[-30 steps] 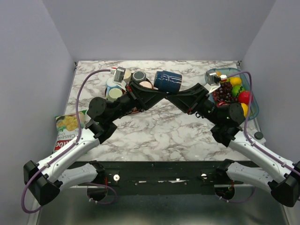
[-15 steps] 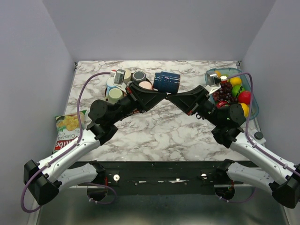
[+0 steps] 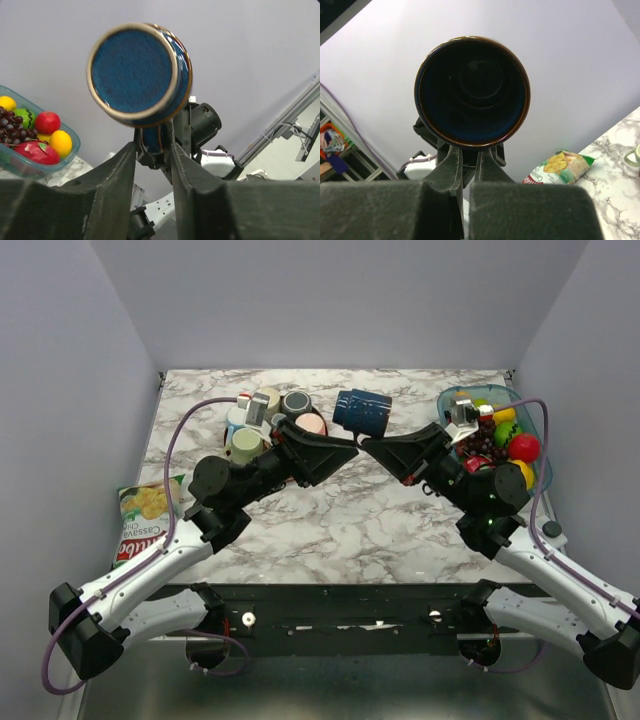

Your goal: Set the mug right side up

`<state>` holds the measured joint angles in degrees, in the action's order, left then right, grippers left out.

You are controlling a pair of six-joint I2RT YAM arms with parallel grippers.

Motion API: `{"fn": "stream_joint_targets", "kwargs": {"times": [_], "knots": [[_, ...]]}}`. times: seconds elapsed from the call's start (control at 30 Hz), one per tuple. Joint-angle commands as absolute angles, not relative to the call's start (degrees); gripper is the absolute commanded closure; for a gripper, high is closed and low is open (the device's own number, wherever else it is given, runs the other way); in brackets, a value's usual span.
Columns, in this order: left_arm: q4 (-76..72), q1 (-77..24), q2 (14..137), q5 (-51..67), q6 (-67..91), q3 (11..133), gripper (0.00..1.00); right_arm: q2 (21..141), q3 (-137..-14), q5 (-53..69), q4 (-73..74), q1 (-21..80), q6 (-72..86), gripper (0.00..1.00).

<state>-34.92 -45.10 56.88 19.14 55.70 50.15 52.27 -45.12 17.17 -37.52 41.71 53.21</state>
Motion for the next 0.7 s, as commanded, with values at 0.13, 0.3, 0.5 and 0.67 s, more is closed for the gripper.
{"fn": "stream_joint_targets", "kwargs": {"times": [0.13, 0.3, 0.5, 0.67], "knots": [[-37.79, -45.79, 54.67, 20.48, 53.79, 48.69, 0.41, 50.36, -45.09, 13.45, -41.05, 41.31, 49.75, 0.99], [-34.38, -45.79, 53.79, 18.38, 51.25, 48.34, 0.14, 48.61, -45.7, 10.12, -35.17, 41.31, 46.94, 0.99], [-15.09, -45.7, 48.17, 9.25, 40.64, 48.25, 0.01, 46.23, -52.36, -3.4, -10.67, 41.31, 38.16, 0.99], [4.61, -45.7, 45.7, -3.75, 34.28, 50.79, 0.01, 47.19, -56.68, -14.83, 6.55, 41.22, 29.9, 0.99]]}}
